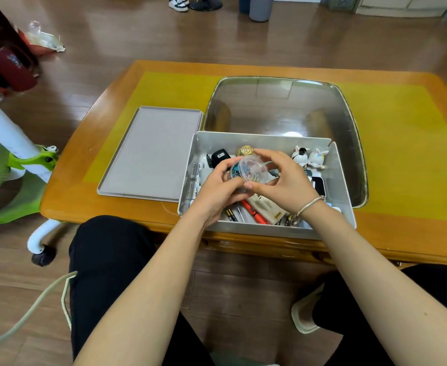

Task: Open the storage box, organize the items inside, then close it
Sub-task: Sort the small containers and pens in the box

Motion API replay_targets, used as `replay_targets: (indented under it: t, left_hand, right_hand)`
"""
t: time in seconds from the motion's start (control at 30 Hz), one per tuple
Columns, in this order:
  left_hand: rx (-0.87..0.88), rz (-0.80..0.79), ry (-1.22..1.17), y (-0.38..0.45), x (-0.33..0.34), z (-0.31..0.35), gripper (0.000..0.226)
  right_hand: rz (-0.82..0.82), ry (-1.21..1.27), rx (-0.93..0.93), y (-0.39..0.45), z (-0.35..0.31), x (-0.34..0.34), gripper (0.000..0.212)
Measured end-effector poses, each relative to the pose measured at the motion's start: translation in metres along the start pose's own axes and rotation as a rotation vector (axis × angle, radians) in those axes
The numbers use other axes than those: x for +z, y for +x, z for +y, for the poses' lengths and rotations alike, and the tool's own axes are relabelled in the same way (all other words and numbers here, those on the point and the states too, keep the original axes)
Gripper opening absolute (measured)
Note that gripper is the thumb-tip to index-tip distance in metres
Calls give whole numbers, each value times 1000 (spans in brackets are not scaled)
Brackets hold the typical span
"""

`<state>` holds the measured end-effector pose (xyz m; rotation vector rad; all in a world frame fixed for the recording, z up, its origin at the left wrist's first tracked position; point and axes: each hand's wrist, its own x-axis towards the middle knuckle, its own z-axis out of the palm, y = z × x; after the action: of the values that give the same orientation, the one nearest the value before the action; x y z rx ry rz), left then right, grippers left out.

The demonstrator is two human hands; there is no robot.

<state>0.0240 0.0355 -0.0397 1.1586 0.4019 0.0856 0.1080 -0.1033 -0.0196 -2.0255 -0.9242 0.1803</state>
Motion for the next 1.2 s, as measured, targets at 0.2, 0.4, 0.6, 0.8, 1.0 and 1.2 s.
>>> replay_targets:
  t: [0.2, 0.4, 0.6, 0.8, 1.0, 1.2]
  left_hand:
    - [-33, -33, -163, -2, -1, 3, 31]
    - [-22, -58, -109, -4, 1, 3, 39]
    - [12, -56, -89, -3, -1, 3, 40]
    - [39, -56, -30, -2, 0, 1, 44]
    - [30, -57, -35, -3, 1, 2, 33]
    - [14, -39, -7, -4, 2, 3, 35]
  right_hand:
    - [96, -36, -2, -3, 0, 1, 64]
    - [55, -84, -78, -1, -3, 6, 68]
    - [44, 69, 22, -3, 3, 9, 56]
    - [-112, 398, 297, 0, 12, 7, 26]
    - [-91, 665, 380, 1, 14, 4, 22]
    - [-51, 728, 411, -1, 13, -1, 26]
